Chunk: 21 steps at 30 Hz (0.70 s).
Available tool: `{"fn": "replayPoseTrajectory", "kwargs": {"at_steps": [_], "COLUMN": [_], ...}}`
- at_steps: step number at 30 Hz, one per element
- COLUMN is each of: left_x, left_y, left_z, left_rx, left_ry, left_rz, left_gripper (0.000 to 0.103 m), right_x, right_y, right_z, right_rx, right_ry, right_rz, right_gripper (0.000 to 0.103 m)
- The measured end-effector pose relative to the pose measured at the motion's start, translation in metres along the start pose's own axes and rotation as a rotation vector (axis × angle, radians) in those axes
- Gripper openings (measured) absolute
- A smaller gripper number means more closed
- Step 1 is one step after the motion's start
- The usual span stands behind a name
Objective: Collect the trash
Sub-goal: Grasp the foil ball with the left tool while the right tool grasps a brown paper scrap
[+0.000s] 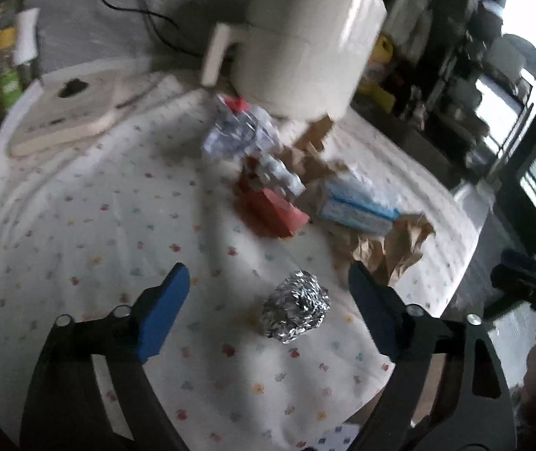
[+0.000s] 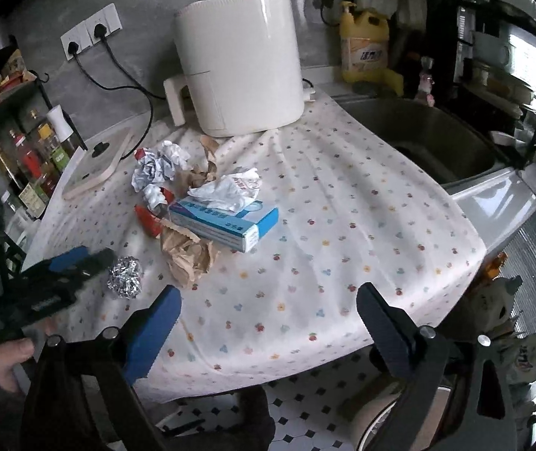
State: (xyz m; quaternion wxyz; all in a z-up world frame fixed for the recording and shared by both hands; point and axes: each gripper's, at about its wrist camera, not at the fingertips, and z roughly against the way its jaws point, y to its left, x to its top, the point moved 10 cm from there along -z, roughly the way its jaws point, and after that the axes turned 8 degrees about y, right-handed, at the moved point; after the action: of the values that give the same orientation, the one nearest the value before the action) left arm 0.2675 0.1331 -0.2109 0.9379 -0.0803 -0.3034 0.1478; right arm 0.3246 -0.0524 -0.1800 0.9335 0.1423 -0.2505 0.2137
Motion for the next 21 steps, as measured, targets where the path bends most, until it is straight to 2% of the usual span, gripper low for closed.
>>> {"fn": "replayPoseTrajectory", "kwargs": {"at_steps": [3, 4, 5, 8, 13, 19, 21], "left_x": [-0.011, -0.015, -0.019, -0.016, -0.01, -0.009, -0.011], "left_y": [-0.012, -0.015, -0.017, -0.012, 0.011, 0.043, 0.05], "left_z": [-0.021, -0.028, -0.032, -0.026, -0.002, 0.025, 0.033], "left_rx": [-0.054, -0.066, -0.069, -0.079, -0.018, 0.048, 0.069], "left_ry": [0.077, 0.107, 0.127, 0.115, 0.065, 0.02, 0.01], "left_rz": [-0.026, -0.045, -0.055, -0.02, -0.015, 0.042, 0.051], "left_gripper": [0.066, 0.05, 0.043, 0.042, 0.042, 0.042, 0.042], "right_x": [0.001, 0.001, 0.001, 0.002, 0.006, 0.011, 0.013], "right_y": [0.007, 0.011, 0.015, 0.028, 0.054, 0.072, 0.077], "right_z": [-0.007, -0.011, -0.014, -0.025, -0.04, -0.059, -0.063], "right_rx": [0.021, 0.029, 0.034, 0.056, 0.108, 0.104, 0.104], "right_ry": [0.011, 0.016, 0.021, 0.041, 0.051, 0.046, 0.046], "right_rz": [0.001, 0.003, 0.008, 0.021, 0.055, 0.079, 0.085], "right_gripper": [0.089, 0.087, 0.085, 0.078, 0.076, 0.075, 0.072]}}
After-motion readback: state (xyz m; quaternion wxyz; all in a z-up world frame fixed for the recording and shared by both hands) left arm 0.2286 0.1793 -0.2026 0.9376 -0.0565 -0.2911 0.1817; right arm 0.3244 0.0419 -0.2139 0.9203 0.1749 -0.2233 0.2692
